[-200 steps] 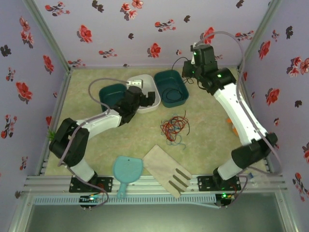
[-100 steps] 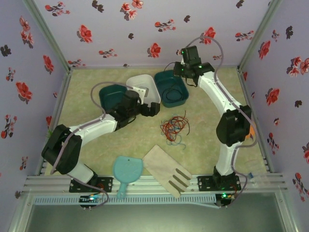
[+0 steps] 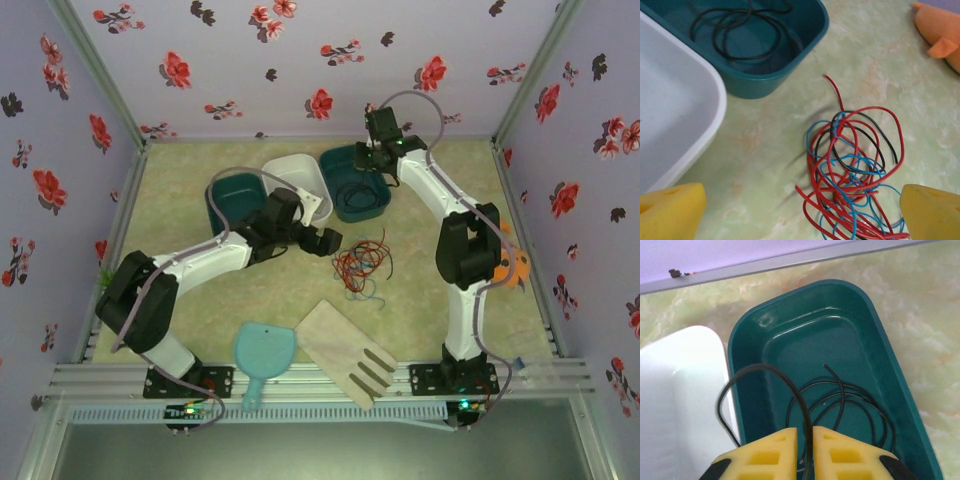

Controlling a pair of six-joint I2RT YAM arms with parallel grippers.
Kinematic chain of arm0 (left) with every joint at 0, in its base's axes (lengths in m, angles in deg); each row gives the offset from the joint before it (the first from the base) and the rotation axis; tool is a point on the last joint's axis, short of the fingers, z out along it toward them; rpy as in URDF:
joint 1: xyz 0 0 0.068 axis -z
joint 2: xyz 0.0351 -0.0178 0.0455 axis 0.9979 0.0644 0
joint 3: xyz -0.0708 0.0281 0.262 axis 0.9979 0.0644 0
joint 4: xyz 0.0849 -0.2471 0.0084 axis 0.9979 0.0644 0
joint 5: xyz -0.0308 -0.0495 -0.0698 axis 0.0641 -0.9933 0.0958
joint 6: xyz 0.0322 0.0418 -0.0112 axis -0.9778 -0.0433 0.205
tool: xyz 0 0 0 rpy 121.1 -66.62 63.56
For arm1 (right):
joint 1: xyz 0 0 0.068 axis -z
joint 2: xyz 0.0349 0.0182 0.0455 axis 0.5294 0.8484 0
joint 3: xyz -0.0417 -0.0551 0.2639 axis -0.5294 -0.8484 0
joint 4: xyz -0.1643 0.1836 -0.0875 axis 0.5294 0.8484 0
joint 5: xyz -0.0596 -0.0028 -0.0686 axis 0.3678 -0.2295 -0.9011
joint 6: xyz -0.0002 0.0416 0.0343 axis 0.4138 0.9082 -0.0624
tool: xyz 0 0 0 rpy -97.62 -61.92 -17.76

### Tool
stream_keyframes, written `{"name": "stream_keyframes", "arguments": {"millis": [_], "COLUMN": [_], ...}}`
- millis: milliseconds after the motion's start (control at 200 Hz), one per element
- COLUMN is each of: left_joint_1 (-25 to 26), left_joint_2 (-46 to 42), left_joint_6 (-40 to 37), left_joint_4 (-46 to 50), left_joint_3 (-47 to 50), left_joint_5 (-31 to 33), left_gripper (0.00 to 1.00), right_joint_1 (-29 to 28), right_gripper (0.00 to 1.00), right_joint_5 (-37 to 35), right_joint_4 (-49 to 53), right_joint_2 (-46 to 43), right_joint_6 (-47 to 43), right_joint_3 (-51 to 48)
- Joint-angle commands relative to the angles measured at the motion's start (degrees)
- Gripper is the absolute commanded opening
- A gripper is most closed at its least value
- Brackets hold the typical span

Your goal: Untangle the cables

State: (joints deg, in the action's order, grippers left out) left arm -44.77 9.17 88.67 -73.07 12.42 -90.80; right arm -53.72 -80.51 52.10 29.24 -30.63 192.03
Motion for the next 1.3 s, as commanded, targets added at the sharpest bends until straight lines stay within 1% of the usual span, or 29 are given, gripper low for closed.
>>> {"name": "stream_keyframes", "arguments": {"millis": [0,80,165,265,400,480,600,720,800,845,995,1145,1300], "left_joint_1": [0.4,0.4,0.4,0.4,0.4,0.5,1.5,3.0,3.6,3.9,5.7,7.1,7.8], "left_joint_2": [1.0,0.9,1.0,1.7,4.4,6.4,9.3,11.7,13.7,14.8,17.8,20.8,23.1], "left_joint_6": [-3.3,-4.8,-7.1,-9.0,-9.4,-9.5,-10.6,-11.2,-11.2,-12.8,-14.0,-15.0,-15.5], "left_joint_4": [3.1,4.0,4.7,5.3,5.9,6.7,9.3,11.5,13.2,14.2,16.3,18.4,19.4], "left_joint_3": [-2.0,-2.3,-2.4,-3.3,-5.5,-7.1,-10.0,-12.2,-13.8,-14.8,-17.4,-20.0,-21.2], "left_joint_5": [-1.6,-1.6,-2.3,-4.5,-9.0,-10.9,-11.1,-11.1,-11.0,-10.8,-7.8,-4.6,-1.7], "left_gripper": [1.00,1.00,1.00,1.00,1.00,0.98,0.93,0.91,0.89,0.88,0.86,0.83,0.80], "right_joint_1": [-0.1,0.0,0.0,-0.1,0.0,0.0,0.0,0.0,0.2,0.3,1.5,2.3,2.8], "right_gripper": [0.27,0.38,0.46,0.51,0.51,0.51,0.51,0.51,0.51,0.50,0.47,0.45,0.45], "right_joint_5": [0.5,0.5,0.2,-0.1,-0.9,-1.3,-2.6,-4.9,-6.6,-7.5,-10.0,-9.8,-8.5], "right_joint_4": [0.6,0.5,0.3,0.1,0.0,-0.1,-0.8,-1.8,-1.8,-1.6,0.5,2.6,3.8], "right_joint_2": [0.3,-0.2,-1.1,-2.3,-4.7,-6.7,-11.0,-16.9,-20.5,-22.7,-28.8,-33.0,-34.7], "right_joint_6": [0.1,-0.4,-0.7,-1.1,-1.4,-1.3,-1.0,0.0,0.8,1.3,3.4,4.9,6.6], "right_joint_3": [0.1,-0.9,-2.2,-3.6,-5.8,-8.0,-12.4,-19.3,-23.3,-25.7,-32.2,-37.9,-43.4]}}
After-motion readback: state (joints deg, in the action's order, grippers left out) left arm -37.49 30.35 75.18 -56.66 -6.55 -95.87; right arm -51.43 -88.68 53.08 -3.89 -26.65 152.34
